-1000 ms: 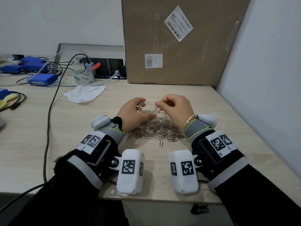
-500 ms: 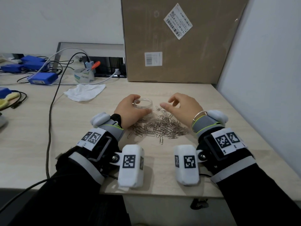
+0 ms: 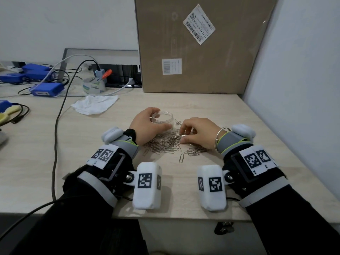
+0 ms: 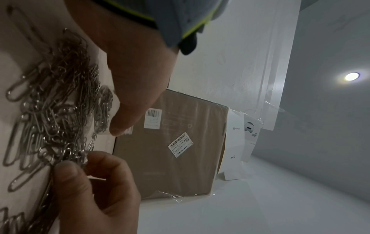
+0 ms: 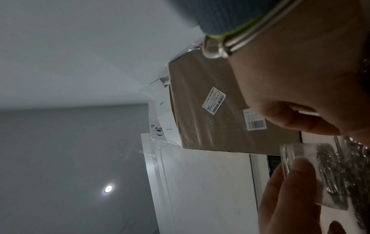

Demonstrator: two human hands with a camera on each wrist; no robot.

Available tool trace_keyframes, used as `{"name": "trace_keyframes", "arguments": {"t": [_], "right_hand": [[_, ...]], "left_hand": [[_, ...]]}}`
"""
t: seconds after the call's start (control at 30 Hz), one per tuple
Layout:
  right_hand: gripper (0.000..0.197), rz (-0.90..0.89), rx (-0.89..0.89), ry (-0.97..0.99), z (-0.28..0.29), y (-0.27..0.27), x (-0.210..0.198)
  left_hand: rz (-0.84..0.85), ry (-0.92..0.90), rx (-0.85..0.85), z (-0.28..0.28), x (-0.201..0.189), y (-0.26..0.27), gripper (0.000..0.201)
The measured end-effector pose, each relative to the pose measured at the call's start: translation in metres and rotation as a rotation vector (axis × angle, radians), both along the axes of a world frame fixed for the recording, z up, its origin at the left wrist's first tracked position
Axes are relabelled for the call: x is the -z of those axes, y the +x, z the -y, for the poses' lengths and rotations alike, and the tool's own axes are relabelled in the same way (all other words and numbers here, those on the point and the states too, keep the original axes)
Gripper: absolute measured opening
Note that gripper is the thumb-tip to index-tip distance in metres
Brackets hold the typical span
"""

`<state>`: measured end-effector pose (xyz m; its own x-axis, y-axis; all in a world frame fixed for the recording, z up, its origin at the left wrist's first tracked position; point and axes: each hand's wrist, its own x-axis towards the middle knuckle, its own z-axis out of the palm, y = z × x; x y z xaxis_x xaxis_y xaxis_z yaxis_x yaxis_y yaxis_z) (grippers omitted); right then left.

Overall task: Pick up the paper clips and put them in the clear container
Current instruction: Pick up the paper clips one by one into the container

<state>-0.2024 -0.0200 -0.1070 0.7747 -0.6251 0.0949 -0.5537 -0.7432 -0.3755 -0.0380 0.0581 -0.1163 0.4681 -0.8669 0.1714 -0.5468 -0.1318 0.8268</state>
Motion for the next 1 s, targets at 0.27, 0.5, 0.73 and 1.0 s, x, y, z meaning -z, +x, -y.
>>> {"name": "trace_keyframes", "arguments": {"t": [0.27, 0.5, 0.73, 1.0], "right_hand": [[0.019, 0.164, 0.085, -0.075, 0.002, 0.003, -0.001], [0.015, 0.687, 0.173, -0.044, 0.002, 0.005, -0.005], [0.02, 0.524, -0.025, -0.19, 0.001, 0.011, 0.004], [0.047, 0.204, 0.052, -0.038, 0.0, 0.007, 0.003]], "left_hand": [[0.009, -0.007, -0.004, 0.0, 0.0, -0.001, 0.066], [0.011, -0.01, 0.024, -0.002, -0.003, -0.001, 0.064], [0.086, 0.035, 0.22, -0.004, -0.006, -0.014, 0.063], [0.017, -0.02, -0.11, -0.001, -0.003, 0.003, 0.068]]}}
